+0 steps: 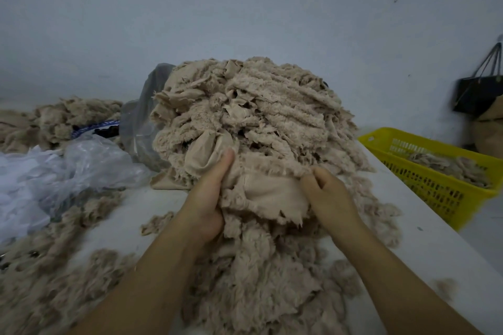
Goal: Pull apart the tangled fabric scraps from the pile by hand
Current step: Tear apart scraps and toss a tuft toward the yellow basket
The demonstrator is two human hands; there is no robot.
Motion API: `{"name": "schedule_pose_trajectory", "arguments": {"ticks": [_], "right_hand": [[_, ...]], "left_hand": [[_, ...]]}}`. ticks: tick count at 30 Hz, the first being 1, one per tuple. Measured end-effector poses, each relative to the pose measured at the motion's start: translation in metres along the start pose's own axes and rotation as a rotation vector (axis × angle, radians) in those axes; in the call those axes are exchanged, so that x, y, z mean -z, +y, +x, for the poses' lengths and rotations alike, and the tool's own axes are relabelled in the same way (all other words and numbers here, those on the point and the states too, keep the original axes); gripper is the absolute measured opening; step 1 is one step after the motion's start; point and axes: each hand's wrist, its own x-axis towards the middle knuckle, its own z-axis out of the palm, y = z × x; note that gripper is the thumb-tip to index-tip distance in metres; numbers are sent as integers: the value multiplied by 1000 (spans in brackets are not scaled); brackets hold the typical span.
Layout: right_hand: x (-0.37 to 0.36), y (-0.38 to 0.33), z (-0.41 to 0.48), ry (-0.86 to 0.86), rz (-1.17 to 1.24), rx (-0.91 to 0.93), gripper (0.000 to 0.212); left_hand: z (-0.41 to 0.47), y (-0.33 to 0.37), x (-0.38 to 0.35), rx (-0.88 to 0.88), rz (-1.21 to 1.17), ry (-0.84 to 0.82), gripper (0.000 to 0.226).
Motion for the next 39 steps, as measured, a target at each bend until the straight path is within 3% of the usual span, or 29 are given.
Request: {"name": "schedule_pose_trajectory", "arguments": {"ticks": [4,8,10,13,15,18,20,22,25,28,30,32,33,35,37,39], "right_hand": [[5,-3,0,38,50,-30,32],[-4,-12,-12,-205,176,23,30],[-14,-14,-14,-267,65,50,44],[-22,-8,-11,-175,-146,139,30],[-16,-5,-5,-50,-236,153,26],[9,6,9,164,-223,-28,34],[27,11,17,334,-106,-208,37],[31,15,20,355,-112,-284,39],[11,12,11,186,-480,-91,43],[-8,-11,-2,218,-449,332,40],[-16,-20,-12,-84,-344,437,36],[-27,-14,-20,-481,-502,434,43],[-31,-7,-21,-580,-581,465,38],[-30,1,-15,-499,-472,475,18],[-22,-6,-8,-275,-84,266,19],[-10,-13,-2,-130,404,3,27]], "left_hand": [[1,-3,-4,-91,158,63,45],[-1,-13,-12,-216,430,78,49],[-3,-19,-16,-247,606,76,46],[2,-24,-15,-317,813,217,51],[5,-19,-12,-345,708,298,46],[8,4,0,-263,280,476,36],[7,16,8,-234,21,467,33],[6,19,10,-196,-113,399,38],[7,8,6,-153,-256,242,36],[12,4,3,-157,-377,171,33],[15,5,3,-180,-418,149,29],[15,6,4,-210,-416,123,17],[16,7,4,-217,-408,113,16],[16,7,7,-218,-369,124,22],[16,4,9,-238,-263,126,43],[10,-3,8,-245,-39,38,49]]}}
